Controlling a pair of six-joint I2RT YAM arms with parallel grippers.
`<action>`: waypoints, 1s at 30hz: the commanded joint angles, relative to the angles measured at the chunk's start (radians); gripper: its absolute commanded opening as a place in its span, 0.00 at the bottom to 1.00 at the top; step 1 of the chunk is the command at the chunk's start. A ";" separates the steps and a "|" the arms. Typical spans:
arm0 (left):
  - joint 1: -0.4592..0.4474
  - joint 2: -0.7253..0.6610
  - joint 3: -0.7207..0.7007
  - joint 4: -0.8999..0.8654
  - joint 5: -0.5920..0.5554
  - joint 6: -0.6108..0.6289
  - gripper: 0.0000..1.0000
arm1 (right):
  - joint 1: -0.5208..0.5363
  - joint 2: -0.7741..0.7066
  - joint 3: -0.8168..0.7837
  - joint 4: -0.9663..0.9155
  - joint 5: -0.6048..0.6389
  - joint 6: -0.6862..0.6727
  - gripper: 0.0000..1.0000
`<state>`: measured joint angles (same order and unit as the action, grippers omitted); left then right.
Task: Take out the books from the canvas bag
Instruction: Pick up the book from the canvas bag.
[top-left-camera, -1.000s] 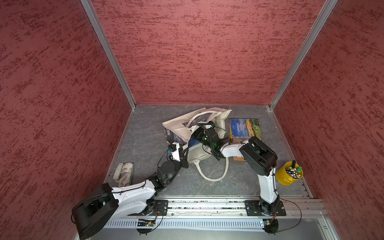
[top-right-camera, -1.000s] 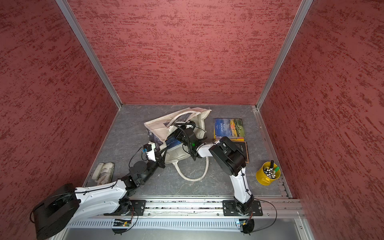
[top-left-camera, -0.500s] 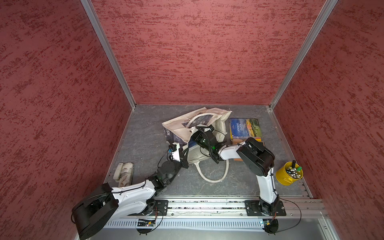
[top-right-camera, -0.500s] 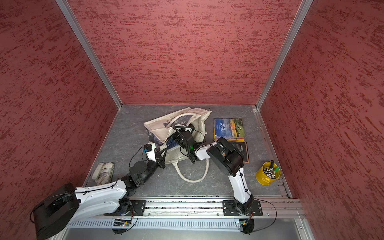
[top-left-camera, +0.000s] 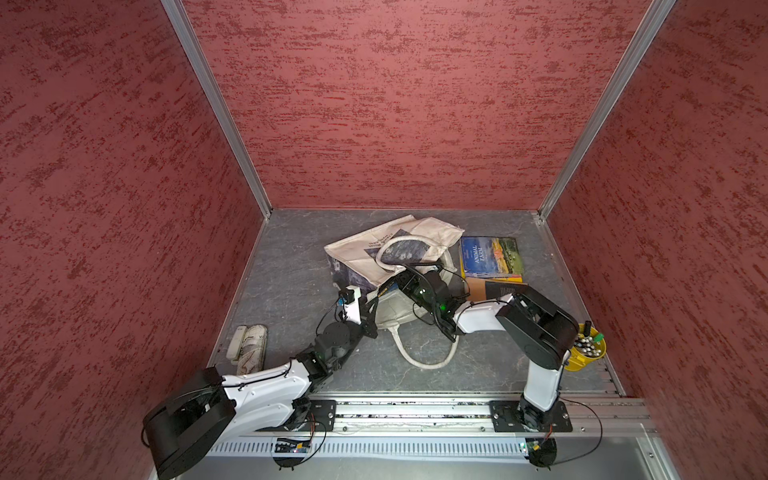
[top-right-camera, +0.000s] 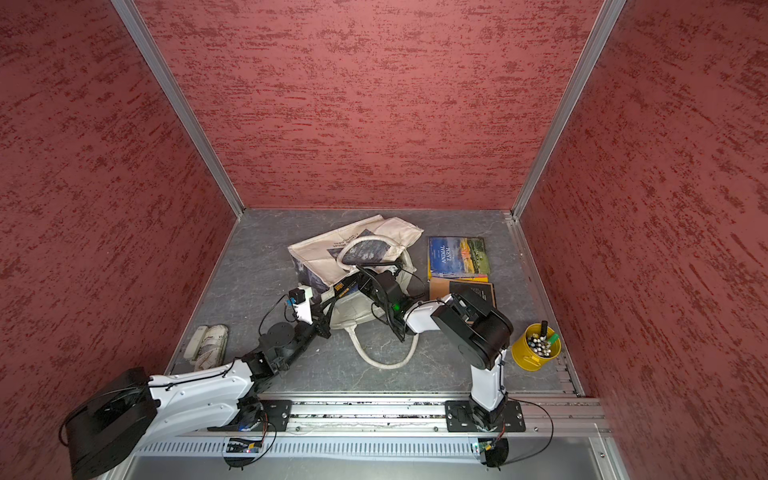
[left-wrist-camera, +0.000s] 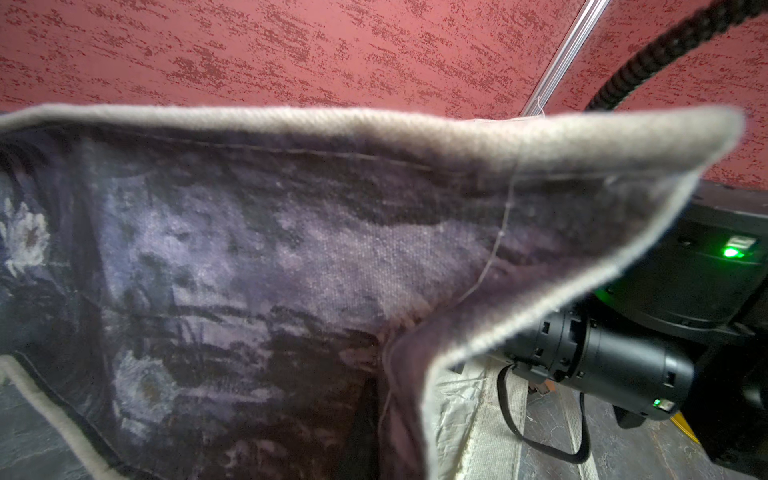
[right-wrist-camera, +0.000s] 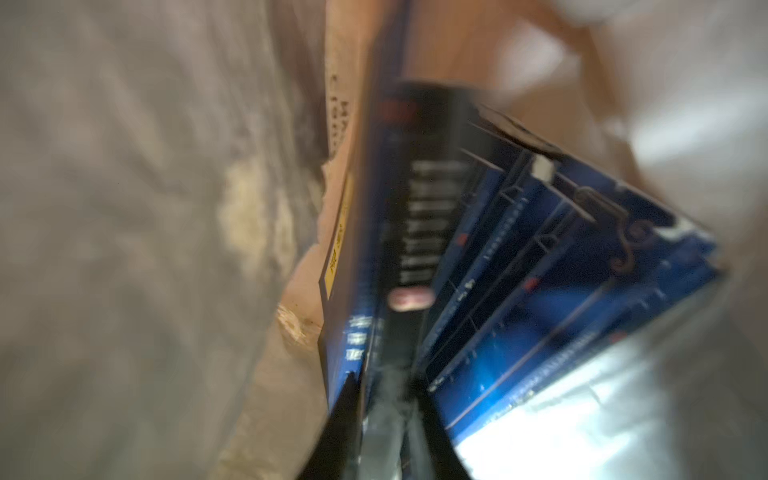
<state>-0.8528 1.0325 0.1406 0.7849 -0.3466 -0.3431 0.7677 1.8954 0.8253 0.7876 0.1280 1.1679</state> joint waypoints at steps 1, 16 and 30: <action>-0.007 -0.012 0.033 0.037 0.024 0.006 0.00 | 0.001 0.050 0.016 0.125 0.012 -0.015 0.32; -0.007 -0.004 0.037 0.039 0.032 0.003 0.00 | 0.001 0.156 0.110 0.140 0.035 0.013 0.38; -0.006 -0.027 0.048 -0.015 0.010 -0.037 0.00 | 0.003 -0.057 -0.032 0.041 0.070 -0.091 0.00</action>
<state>-0.8532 1.0245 0.1497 0.7540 -0.3454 -0.3595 0.7692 1.9198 0.8101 0.8600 0.1631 1.1702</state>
